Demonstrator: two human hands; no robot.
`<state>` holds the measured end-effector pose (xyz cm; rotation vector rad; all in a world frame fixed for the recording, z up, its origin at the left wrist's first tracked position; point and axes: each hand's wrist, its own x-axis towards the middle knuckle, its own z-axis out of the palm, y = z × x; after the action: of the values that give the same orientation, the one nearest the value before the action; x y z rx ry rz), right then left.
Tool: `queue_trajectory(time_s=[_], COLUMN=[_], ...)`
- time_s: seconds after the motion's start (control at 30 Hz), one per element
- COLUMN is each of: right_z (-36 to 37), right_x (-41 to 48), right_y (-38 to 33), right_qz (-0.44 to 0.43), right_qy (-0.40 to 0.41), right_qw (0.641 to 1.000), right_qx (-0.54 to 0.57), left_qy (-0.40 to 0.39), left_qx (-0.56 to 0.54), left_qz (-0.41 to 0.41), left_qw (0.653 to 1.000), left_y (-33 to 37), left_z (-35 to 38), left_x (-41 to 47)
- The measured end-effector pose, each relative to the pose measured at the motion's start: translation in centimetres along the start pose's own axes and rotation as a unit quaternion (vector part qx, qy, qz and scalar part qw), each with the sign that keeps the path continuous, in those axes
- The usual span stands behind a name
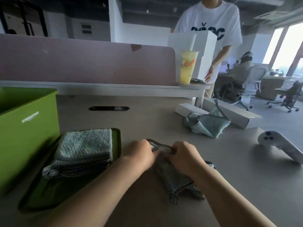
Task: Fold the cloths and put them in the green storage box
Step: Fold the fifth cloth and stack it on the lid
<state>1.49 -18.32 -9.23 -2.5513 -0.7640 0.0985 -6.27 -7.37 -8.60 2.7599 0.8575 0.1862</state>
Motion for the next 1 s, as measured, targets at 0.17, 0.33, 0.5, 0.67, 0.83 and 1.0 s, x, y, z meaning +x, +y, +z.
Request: queue_trajectory(time_s=[0.17, 0.33, 0.5, 0.67, 0.83, 1.0], right_z=[-2.3, -6.5, -9.2, -10.4, -11.4, -11.8], right_x=[1.3, 4.4, 7.2, 8.4, 9.0, 9.2], right_y=[0.3, -0.9, -2.3, -2.2, -2.2, -1.9], right_qz=[0.016, 0.030, -0.031, -0.062, -0.075, -0.090], right_qy=[-0.007, -0.016, -0.036, -0.051, -0.064, -0.084], right_qw=[0.995, 0.973, 0.965, 0.973, 0.967, 0.969], right_qx=[0.101, 0.229, 0.259, 0.214, 0.233, 0.215], left_qy=[-0.025, 0.020, 0.133, 0.192, 0.194, 0.126], left_qx=[-0.105, -0.254, -0.306, -0.249, -0.305, -0.429], left_qz=[-0.025, -0.007, -0.021, 0.005, 0.019, 0.007], left_qw=[0.994, 0.967, 0.942, 0.949, 0.932, 0.895], left_y=[1.2, 2.4, 3.3, 2.8, 2.0, 1.5], left_z=[-0.6, -3.4, -5.5, -6.6, -7.8, -8.0], left_x=[3.0, 7.0, 9.4, 9.5, 9.5, 9.7])
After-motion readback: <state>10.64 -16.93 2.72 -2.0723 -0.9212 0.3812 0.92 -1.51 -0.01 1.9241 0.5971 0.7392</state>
